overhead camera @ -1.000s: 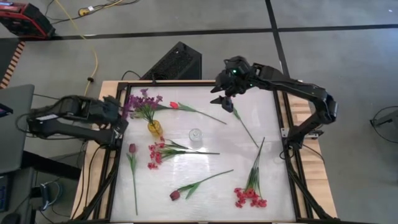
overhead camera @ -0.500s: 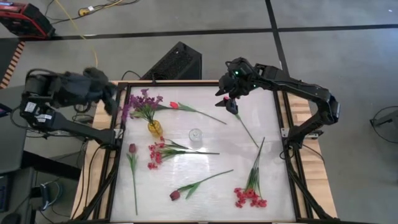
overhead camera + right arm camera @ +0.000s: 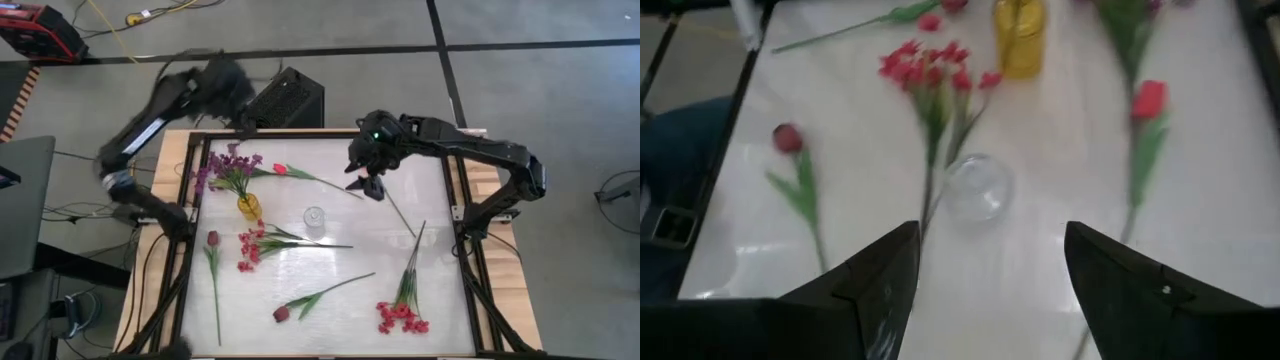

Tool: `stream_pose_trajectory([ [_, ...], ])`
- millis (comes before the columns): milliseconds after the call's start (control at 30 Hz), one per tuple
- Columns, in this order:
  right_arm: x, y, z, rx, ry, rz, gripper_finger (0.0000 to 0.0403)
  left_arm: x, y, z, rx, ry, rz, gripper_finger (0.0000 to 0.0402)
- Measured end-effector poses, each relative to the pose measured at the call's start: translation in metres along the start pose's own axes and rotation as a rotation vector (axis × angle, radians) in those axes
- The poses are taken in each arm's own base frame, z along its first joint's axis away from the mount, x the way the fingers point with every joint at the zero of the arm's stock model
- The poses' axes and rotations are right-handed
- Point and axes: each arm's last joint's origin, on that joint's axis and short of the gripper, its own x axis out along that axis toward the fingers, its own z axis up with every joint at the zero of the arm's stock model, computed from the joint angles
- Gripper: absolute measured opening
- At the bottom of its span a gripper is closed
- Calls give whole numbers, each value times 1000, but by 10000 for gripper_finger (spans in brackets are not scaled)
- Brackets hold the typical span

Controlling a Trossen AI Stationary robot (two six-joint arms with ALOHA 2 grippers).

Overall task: Sort flowers into vase by color
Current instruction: Put the violet flower into the yellow vase

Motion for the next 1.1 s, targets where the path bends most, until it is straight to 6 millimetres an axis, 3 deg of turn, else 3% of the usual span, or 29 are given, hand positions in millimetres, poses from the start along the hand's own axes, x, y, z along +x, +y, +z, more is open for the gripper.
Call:
stream_pose_trajectory([
  [100,12,10,-10,-17,36,31,276,48,28,1,-104,85,-14,0],
  [233,27,18,-27,-31,63,55,276,103,51,-15,-222,314,-14,0],
  [467,47,24,-51,-40,53,73,276,166,36,-29,-176,512,-143,0],
  [767,60,38,-63,-44,78,110,276,186,-5,-28,75,521,-316,12],
  [1100,72,52,-78,-60,133,147,276,201,-60,-45,336,586,-432,142],
])
